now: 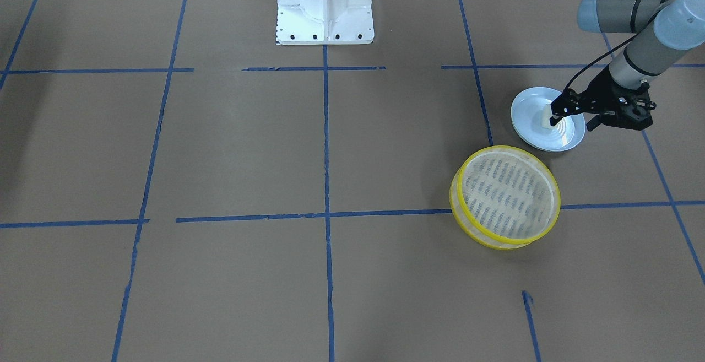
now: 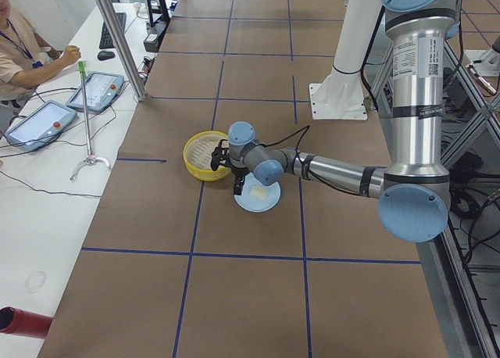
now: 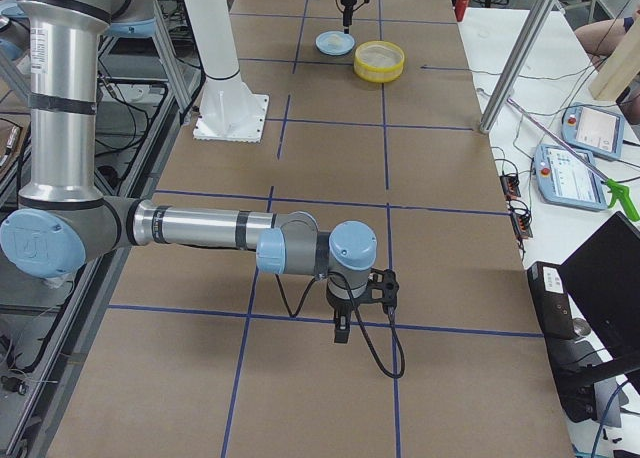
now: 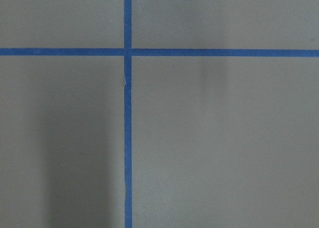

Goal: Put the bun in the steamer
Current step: 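Move the left gripper down over the pale bun on the blue plate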

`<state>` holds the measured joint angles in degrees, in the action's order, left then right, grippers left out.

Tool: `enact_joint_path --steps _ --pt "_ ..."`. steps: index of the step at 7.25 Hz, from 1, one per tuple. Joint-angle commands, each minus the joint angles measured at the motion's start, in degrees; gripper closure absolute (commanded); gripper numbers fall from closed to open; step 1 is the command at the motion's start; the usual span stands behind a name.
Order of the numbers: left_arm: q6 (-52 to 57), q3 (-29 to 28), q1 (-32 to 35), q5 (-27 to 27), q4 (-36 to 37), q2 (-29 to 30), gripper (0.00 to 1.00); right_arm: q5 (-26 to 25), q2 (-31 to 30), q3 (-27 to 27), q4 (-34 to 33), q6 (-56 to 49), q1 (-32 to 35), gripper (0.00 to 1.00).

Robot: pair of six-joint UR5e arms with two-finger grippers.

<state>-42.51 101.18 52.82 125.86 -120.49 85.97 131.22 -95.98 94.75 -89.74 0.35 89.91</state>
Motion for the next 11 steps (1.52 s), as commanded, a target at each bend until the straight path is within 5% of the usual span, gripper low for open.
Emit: enact_joint_path --steps 1,4,6,11 --pt "-1.17 -0.54 -2.98 -0.44 -0.01 -0.1 0.06 0.0 0.0 0.0 0.0 0.0 0.0 0.0" --pt "-2.49 -0.46 -6.41 -4.75 -1.05 -1.06 0.06 0.0 0.0 0.0 0.0 0.0 0.0 0.0" --pt "-6.24 -0.89 -6.76 -4.84 -9.39 -5.63 0.06 0.0 -0.09 0.0 0.0 0.0 0.0 0.0" --pt "-6.71 -2.21 -8.35 -5.89 -9.5 -4.15 0.1 0.0 0.0 0.0 0.0 0.0 0.0 0.0"
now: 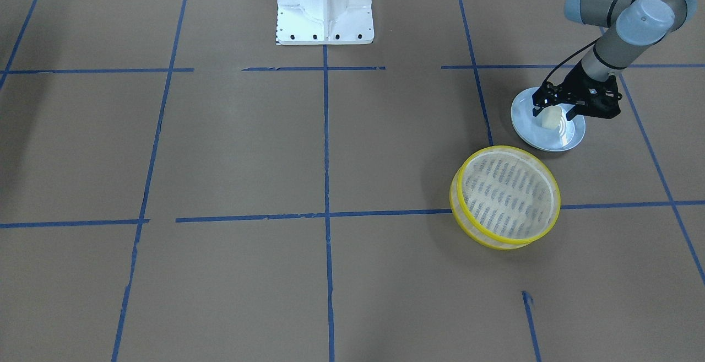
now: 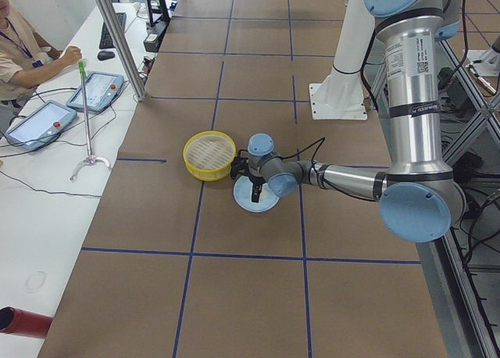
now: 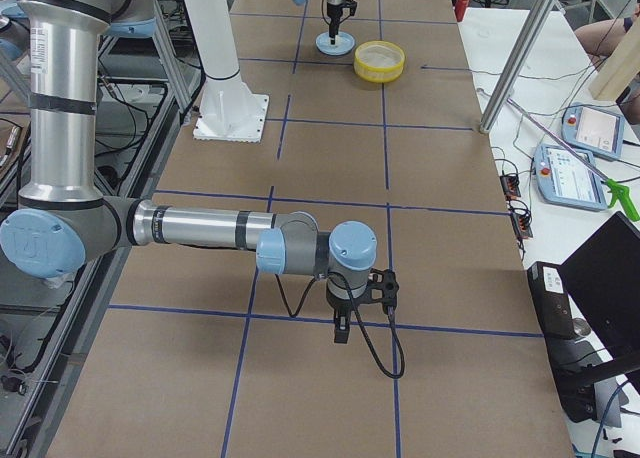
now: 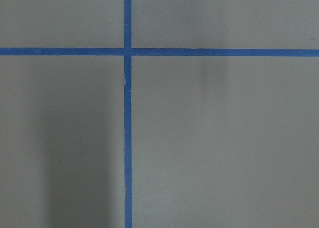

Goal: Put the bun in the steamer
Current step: 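Close the left gripper on the bun and lift it off the plate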

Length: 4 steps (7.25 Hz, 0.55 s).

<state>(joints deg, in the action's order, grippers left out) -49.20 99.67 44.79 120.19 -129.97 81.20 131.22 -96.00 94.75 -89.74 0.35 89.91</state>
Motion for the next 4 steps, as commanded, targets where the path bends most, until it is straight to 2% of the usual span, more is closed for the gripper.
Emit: enact_joint_path --steps 1,2,4 --pt "-0.02 -1.06 -0.84 -0.22 -0.02 0.8 0.11 0.0 0.03 0.0 0.0 0.0 0.0 0.0" --pt "0.07 -0.97 -0.85 -0.14 -0.02 0.81 0.15 0.0 0.03 0.0 0.0 0.0 0.0 0.0" --pt "0.16 -0.45 -1.11 -0.13 0.06 0.72 0.36 0.0 0.03 0.0 0.0 0.0 0.0 0.0"
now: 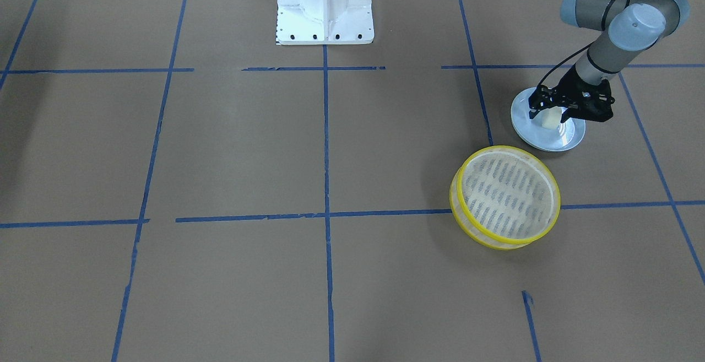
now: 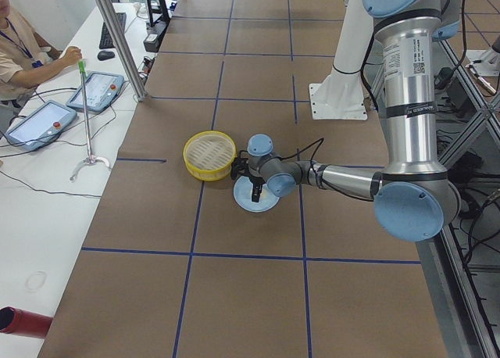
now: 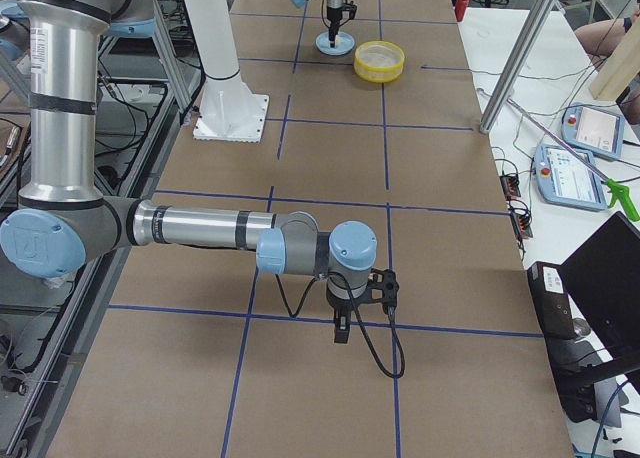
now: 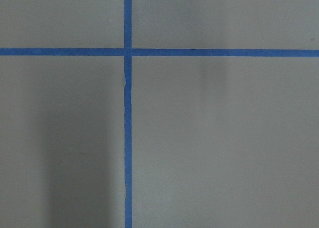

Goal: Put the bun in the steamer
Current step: 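Close the left gripper on the bun and lift it off the plate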

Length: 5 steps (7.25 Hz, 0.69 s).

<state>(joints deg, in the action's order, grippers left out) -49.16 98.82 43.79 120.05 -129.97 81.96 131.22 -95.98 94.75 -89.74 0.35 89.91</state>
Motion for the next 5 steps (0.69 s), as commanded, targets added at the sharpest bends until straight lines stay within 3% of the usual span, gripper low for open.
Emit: enact_joint_path --steps 1,3,5 --pt "0.03 0.41 -0.1 0.01 0.16 -0.04 0.46 0.0 0.0 0.0 0.0 0.0 0.0 0.0" --pt "-0.06 0.68 -0.1 0.01 0.16 -0.13 0.59 0.0 0.0 0.0 0.0 0.0 0.0 0.0" --pt "-0.06 1.37 0.16 0.01 0.24 -0.22 0.62 0.0 0.0 0.0 0.0 0.0 0.0 0.0"
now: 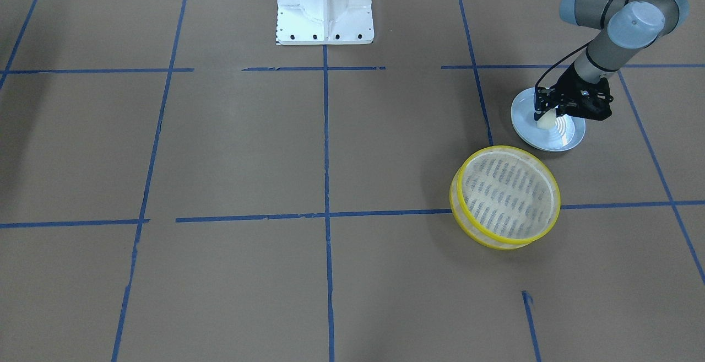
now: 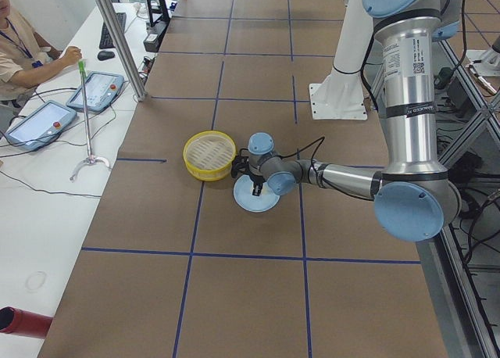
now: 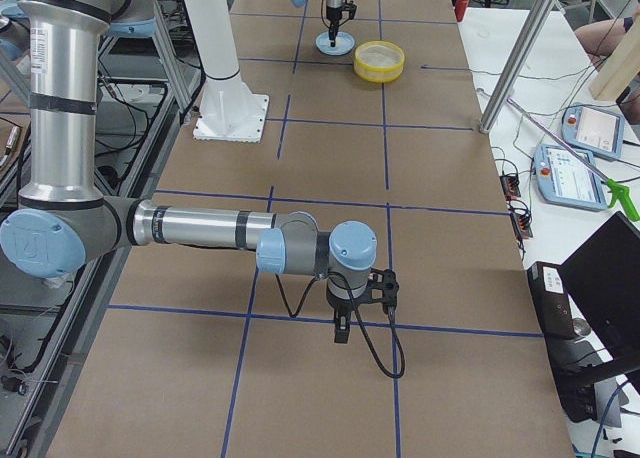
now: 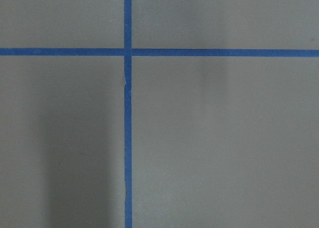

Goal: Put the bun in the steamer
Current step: 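Close the left gripper on the bun and lift it off the plate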

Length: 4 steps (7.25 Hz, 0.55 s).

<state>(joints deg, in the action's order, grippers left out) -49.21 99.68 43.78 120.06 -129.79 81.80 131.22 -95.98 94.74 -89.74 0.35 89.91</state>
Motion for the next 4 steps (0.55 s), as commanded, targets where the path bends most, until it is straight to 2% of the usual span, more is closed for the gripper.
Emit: enact_joint_path --steps 1,2,4 --pt "-0.27 3.74 0.68 0.09 0.07 -0.41 0.62 0.0 0.0 0.0 0.0 0.0 0.0 0.0" --pt "-0.36 6.9 1.12 0.35 0.15 -0.59 0.62 0.0 0.0 0.0 0.0 0.0 0.0 0.0" --pt "-1.14 6.24 7.33 0.7 0.85 4.55 0.61 0.0 0.0 0.0 0.0 0.0 0.0 0.0"
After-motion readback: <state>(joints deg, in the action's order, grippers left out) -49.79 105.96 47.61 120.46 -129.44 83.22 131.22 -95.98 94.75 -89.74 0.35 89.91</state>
